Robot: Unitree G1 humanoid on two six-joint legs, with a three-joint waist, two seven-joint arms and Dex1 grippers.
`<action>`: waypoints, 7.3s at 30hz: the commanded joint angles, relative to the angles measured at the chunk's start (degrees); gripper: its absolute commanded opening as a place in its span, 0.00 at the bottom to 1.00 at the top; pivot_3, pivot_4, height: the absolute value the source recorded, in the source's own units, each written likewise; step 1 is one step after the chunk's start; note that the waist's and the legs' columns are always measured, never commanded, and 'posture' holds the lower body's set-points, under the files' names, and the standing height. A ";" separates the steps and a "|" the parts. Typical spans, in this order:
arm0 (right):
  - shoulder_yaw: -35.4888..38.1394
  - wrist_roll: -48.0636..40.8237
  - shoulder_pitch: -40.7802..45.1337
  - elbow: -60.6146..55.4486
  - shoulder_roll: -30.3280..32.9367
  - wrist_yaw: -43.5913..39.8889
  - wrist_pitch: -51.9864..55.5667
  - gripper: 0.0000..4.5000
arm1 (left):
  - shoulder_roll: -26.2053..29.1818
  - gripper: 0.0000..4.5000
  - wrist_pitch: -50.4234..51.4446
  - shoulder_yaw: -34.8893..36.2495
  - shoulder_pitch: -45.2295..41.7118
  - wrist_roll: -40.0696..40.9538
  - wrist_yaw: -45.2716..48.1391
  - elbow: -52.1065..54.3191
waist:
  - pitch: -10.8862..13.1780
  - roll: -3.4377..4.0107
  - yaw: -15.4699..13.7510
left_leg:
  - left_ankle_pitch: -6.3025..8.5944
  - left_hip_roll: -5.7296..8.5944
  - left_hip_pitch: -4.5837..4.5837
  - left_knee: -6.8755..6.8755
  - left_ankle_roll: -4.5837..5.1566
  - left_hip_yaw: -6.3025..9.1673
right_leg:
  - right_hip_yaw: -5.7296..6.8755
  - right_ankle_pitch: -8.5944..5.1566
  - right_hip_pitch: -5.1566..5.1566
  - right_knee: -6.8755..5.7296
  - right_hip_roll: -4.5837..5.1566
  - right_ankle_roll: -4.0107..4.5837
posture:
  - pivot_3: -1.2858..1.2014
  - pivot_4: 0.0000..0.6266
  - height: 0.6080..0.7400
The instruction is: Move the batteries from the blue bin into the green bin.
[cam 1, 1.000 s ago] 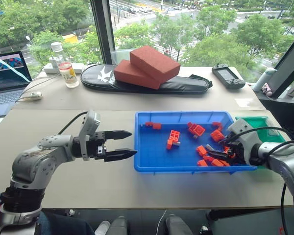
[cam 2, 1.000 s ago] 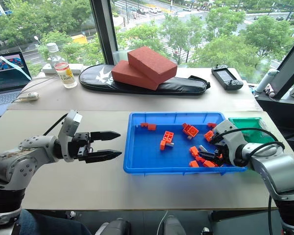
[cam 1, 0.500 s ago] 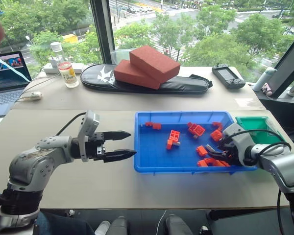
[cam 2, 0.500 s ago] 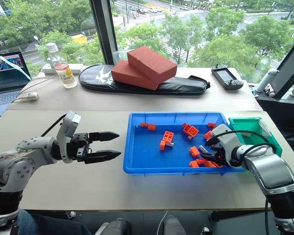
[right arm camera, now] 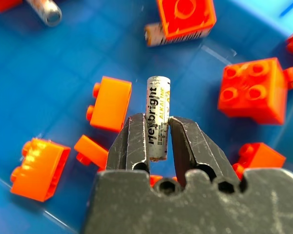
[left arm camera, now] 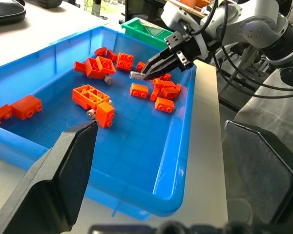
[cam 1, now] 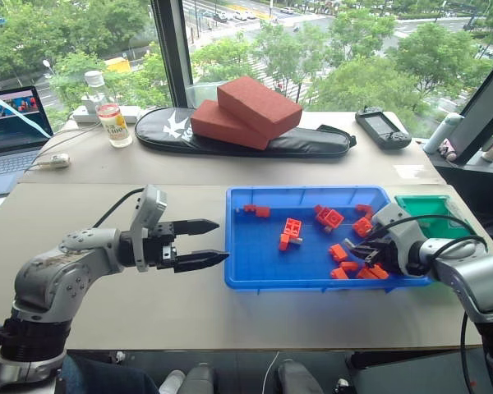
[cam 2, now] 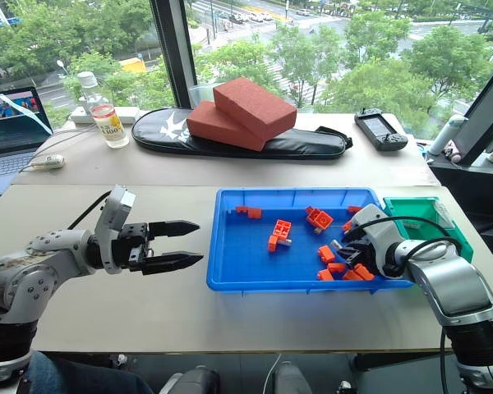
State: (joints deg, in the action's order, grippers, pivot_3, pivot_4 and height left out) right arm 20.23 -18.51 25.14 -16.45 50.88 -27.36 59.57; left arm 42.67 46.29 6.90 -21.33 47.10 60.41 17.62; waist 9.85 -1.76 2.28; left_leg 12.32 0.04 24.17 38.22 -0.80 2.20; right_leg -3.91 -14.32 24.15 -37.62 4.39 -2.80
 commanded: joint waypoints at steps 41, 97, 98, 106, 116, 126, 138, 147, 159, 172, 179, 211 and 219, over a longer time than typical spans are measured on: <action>-26.28 10.09 11.67 25.67 -11.36 -13.75 -26.29 0.98 | 0.73 1.00 -0.95 2.11 1.66 -0.87 -0.98 3.04 | 0.00 0.03 1.11 | 0.00 -0.08 -0.09 -0.08 0.00 -0.15 | -0.10 0.01 0.07 -0.05 -0.04 0.02 | 0.52 0.24 1.00; -28.98 11.11 14.41 26.98 -9.74 -14.25 -26.29 0.96 | -1.33 1.00 -3.04 -0.27 1.06 -1.76 -2.09 2.67 | 0.01 0.04 0.75 | -0.01 -0.06 -0.24 -0.30 -0.02 -0.28 | -0.14 0.01 0.07 0.00 0.02 0.03 | 0.52 0.24 1.00; -28.80 11.23 14.83 28.76 -9.90 -14.88 -27.68 0.96 | -1.26 1.00 -3.06 -0.28 1.20 -1.76 -2.14 2.74 | 0.01 0.04 0.81 | -0.01 -0.07 -0.24 -0.30 -0.02 -0.28 | -0.14 0.01 0.06 0.00 0.01 0.03 | 0.52 0.24 1.00; -26.78 9.26 16.94 42.67 -13.32 -20.81 -34.01 0.96 | -2.06 1.00 -3.13 0.79 1.68 -0.34 -3.33 3.60 | 0.01 0.04 1.10 | -0.01 -0.08 -0.30 -0.30 -0.02 -0.28 | -0.14 0.02 0.00 -0.01 0.00 0.03 | 0.52 0.24 1.00; -26.60 10.75 17.82 51.15 -14.53 -23.65 -36.76 0.96 | -1.90 1.00 -3.23 1.48 3.04 -0.46 -4.04 4.62 | 0.01 0.04 1.33 | -0.01 -0.08 -0.35 -0.30 -0.02 -0.27 | -0.13 0.02 -0.05 -0.03 0.00 0.04 | 0.52 0.24 1.00; -23.98 9.27 15.66 43.78 -14.41 -23.42 -33.42 0.56 | -2.34 1.00 -3.43 0.60 2.57 -0.88 -4.03 4.31 | 0.01 0.04 1.46 | -0.01 -0.08 -0.38 -0.30 -0.02 -0.26 | -0.13 0.02 -0.07 -0.05 0.00 0.04 | 0.52 0.24 1.00; 1.48 4.54 8.68 12.38 -8.27 -2.16 -10.39 0.56 | -2.17 1.00 -4.06 0.38 2.57 -1.77 -3.26 3.15 | 0.05 0.11 0.54 | 0.00 -0.07 -0.32 -0.30 -0.02 -0.26 | -0.13 0.02 -0.03 -0.04 0.02 0.03 | 0.52 0.24 1.00; 7.05 6.62 2.80 11.87 -7.80 6.94 -4.36 0.67 | -2.69 1.00 -5.17 -1.50 1.89 -2.96 -2.01 1.57 | 0.05 0.11 0.59 | -0.01 -0.09 -0.34 -0.30 -0.02 -0.40 | -0.23 0.02 -0.02 -0.02 -0.01 0.03 | 0.52 0.24 1.00; 7.11 0.54 5.45 6.13 -6.53 4.43 -4.52 0.99 | -1.68 1.00 -7.10 -2.29 -0.26 -5.19 1.92 -3.67 | 0.05 0.12 0.32 | -0.01 -0.08 -0.33 -0.30 -0.02 -0.43 | -0.24 0.01 -0.03 0.01 0.00 0.03 | 0.52 0.24 1.00; -7.10 -16.11 1.23 -16.29 -11.35 -12.25 -8.09 0.99 | -2.84 1.00 -6.18 -3.66 -1.52 -5.97 1.54 -5.52 | 0.05 0.11 0.20 | 0.00 -0.11 -0.30 -0.30 -0.01 -0.30 | -0.13 0.01 -0.05 0.02 -0.01 0.02 | 0.52 0.24 1.00; -19.89 -8.69 2.50 -7.53 -7.72 -17.51 -14.62 0.99 | -2.81 1.00 -5.06 -3.05 -1.32 -5.11 1.08 -4.55 | 0.04 0.11 0.43 | -0.01 -0.11 -0.36 -0.29 -0.02 -0.33 | -0.14 0.01 -0.06 0.02 -0.02 0.02 | 0.52 0.24 1.00; -35.72 8.43 10.73 15.70 -17.25 -23.73 -26.88 0.99 | -1.77 1.00 -3.79 -0.44 1.64 -3.42 -1.56 -0.41 | 0.04 0.10 0.50 | -0.01 -0.17 -0.35 -0.31 -0.02 -0.33 | -0.11 0.01 0.04 -0.06 -0.04 0.05 | 0.52 0.24 1.00; -34.94 10.18 10.24 16.27 -16.88 -22.21 -25.92 0.83 | -1.70 1.00 -4.01 -0.52 1.27 -3.57 -1.22 -0.79 | 0.04 0.10 0.50 | -0.01 -0.16 -0.35 -0.31 -0.02 -0.33 | -0.12 0.01 0.04 -0.06 -0.04 0.05 | 0.52 0.24 1.00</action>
State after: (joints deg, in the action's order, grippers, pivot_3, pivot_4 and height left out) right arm -16.19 -8.61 35.32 1.17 33.57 -49.85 33.76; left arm 40.35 42.69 5.62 -19.39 42.87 58.89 15.92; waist 9.89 -1.66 2.78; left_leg 12.32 -0.13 23.83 37.91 -0.82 1.87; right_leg -4.02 -14.30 24.18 -37.68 4.35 -2.75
